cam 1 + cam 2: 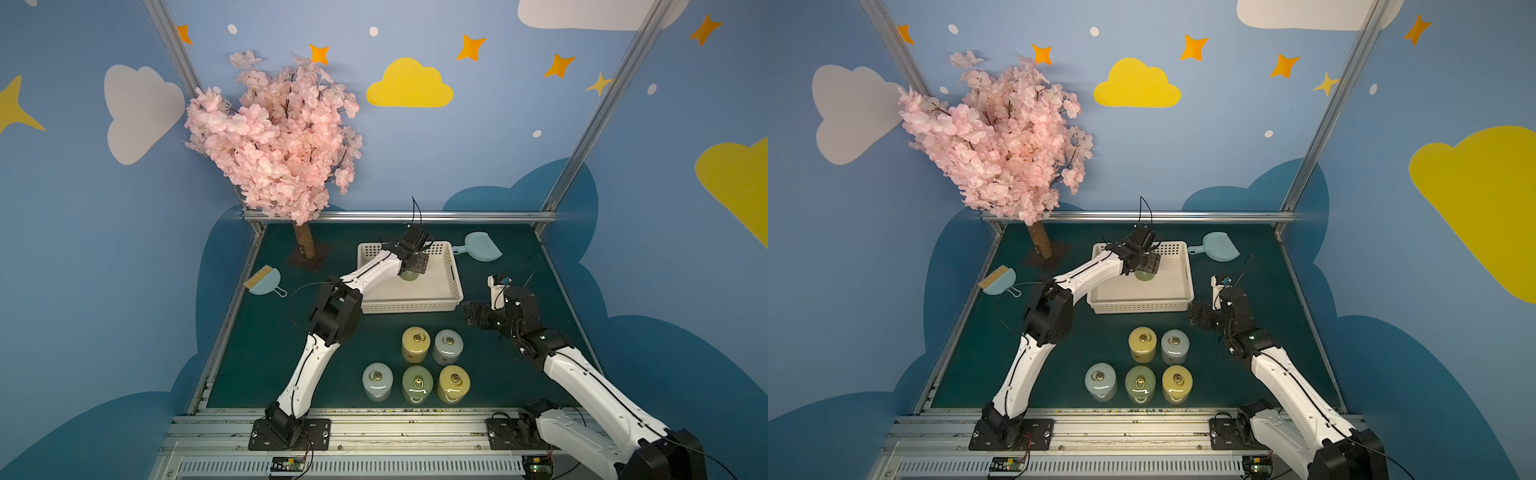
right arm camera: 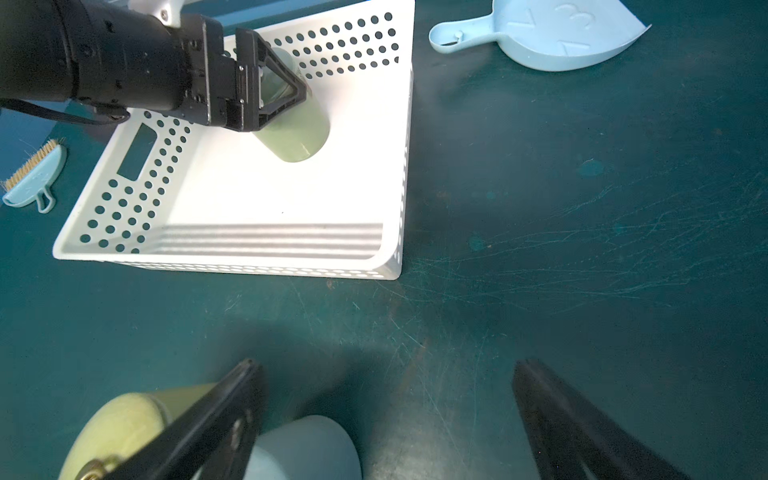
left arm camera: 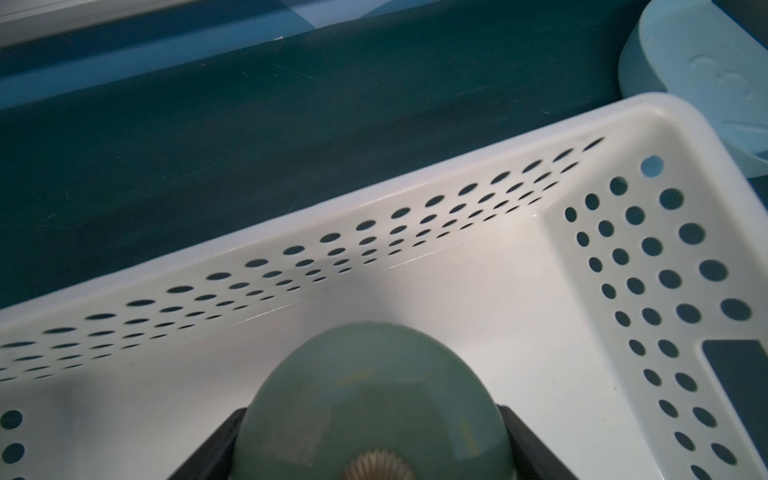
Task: Take the tea canister out of the basket
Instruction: Pick up the tea canister from the basket.
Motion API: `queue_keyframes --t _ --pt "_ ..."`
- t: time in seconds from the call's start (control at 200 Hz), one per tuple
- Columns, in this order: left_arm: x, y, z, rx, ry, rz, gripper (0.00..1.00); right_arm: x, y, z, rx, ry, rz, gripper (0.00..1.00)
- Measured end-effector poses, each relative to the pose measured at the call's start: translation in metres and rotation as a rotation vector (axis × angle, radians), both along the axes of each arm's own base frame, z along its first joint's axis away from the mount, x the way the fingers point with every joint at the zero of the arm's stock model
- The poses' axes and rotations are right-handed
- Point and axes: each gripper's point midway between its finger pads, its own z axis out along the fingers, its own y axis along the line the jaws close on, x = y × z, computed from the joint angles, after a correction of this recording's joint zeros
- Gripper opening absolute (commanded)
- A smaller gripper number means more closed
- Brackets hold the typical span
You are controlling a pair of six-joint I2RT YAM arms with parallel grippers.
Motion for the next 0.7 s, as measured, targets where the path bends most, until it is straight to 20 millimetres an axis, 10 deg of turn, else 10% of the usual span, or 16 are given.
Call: queue_keyframes --t 0.32,0.701 --pt "-0.008 0.005 0.010 0.027 0.017 -0.023 0.53 0.000 0.001 -0.001 0.004 -0.002 0.004 0.98" --pt "-0.023 0.007 0.080 -0.013 -0.052 -0.057 0.52 0.000 0.002 0.000 0.009 -0.004 0.005 0.99"
